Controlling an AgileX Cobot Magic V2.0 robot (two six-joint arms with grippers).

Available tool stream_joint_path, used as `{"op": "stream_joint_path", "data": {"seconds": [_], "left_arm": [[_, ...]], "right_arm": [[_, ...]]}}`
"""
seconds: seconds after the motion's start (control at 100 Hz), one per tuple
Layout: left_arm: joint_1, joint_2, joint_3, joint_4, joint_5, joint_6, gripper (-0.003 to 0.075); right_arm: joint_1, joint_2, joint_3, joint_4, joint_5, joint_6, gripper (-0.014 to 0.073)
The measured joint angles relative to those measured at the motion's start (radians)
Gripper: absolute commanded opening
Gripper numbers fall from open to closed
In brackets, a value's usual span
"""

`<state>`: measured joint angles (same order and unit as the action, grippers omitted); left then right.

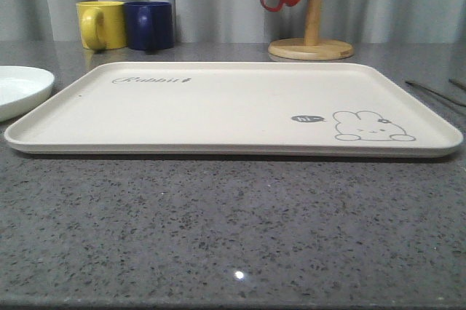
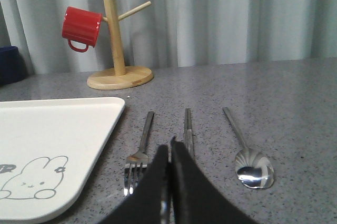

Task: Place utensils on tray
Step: 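Move the left gripper down over the white plate, then grasp the white plate's rim with the left gripper and lift it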

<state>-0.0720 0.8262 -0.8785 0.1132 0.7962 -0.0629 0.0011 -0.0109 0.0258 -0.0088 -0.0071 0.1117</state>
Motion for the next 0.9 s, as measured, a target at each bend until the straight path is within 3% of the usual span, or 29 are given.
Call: {"op": "stream_joint_path", "data": {"seconds": [0.1,0.15,0.27,0.37,0.6,0.9], "left_arm": [[0.0,0.044,0.0,0.0,0.018,0.0,0.0054],[0.0,0.061,0.0,0.0,0.03,0.0,0.0133],[0.0,0.082,0.0,0.0,0.048,0.0,0.0409],[0.0,0.085,0.0,0.0,0.049,0.0,0.0529],[0.0,0.133,-0.033,0.0,0.079,0.0,0.053],[0.0,0.423,-0.28,0.026,0.184,0.0,0.0515]], "right_arm": [[0.0,0.0,0.0,0.0,0.0,0.0,-0.0068],[0.0,0.0,0.0,0.0,0.0,0.0,-0.0068],[0.0,0.0,0.0,0.0,0.0,0.0,-0.0068],[0.0,0.0,0.0,0.0,0.0,0.0,-0.0068],[0.0,0.0,0.0,0.0,0.0,0.0,-0.0068],[0.0,0.0,0.0,0.0,0.0,0.0,-0.0068]]}}
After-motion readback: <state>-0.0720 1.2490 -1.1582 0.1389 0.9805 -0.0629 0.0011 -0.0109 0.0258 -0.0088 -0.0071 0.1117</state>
